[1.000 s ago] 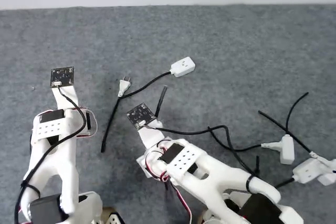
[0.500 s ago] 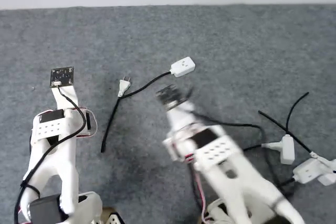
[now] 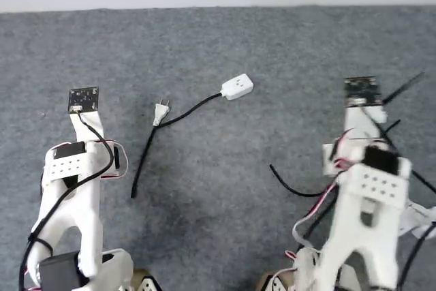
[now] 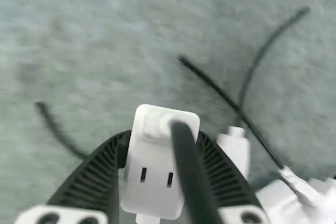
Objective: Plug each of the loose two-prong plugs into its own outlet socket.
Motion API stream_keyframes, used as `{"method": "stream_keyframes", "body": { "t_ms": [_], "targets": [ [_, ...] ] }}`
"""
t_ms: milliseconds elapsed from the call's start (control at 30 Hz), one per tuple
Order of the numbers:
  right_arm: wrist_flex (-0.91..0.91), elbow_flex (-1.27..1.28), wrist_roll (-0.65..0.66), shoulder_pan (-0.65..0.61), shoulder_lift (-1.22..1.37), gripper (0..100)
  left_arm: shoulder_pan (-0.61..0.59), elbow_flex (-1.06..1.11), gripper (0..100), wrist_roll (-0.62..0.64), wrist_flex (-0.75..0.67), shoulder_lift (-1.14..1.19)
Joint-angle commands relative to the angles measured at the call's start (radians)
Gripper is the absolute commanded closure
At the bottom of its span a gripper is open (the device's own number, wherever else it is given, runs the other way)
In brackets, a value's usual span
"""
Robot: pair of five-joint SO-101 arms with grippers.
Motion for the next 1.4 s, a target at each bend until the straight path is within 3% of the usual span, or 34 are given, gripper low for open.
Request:
{"method": "stream_keyframes", "body": {
  "t_ms": [0, 233, 400, 500, 800, 1067, 1367],
  "targets": [
    [-0.122, -0.095, 0.028, 0.099, 0.11, 99.0, 0.008, -0.033, 99, 0.006, 0.005, 0.0],
    [-0.213, -0.187, 0.029, 0.151, 0.337, 96.2, 0.023, -0.031, 99, 0.006, 0.005, 0.0],
    [-0.209, -0.226, 0.028, 0.148, 0.381, 77.2, 0.025, -0.021, 99, 0.005, -0.005, 0.0],
    [-0.188, -0.227, 0.025, 0.145, 0.346, 70.1, 0.044, 0.002, 99, 0.003, -0.035, 0.0],
    [0.018, -0.226, 0.009, 0.082, 0.07, 69.9, 0.068, 0.018, 99, -0.041, -0.041, -0.006],
    [0.047, -0.256, -0.298, -0.163, -0.061, 69.9, 0.051, 0.013, 99, -0.04, -0.04, -0.008],
    [0.038, -0.557, -0.671, -0.397, 0.272, 69.9, 0.038, 0.012, 99, -0.041, -0.041, -0.008]
  ]
}}
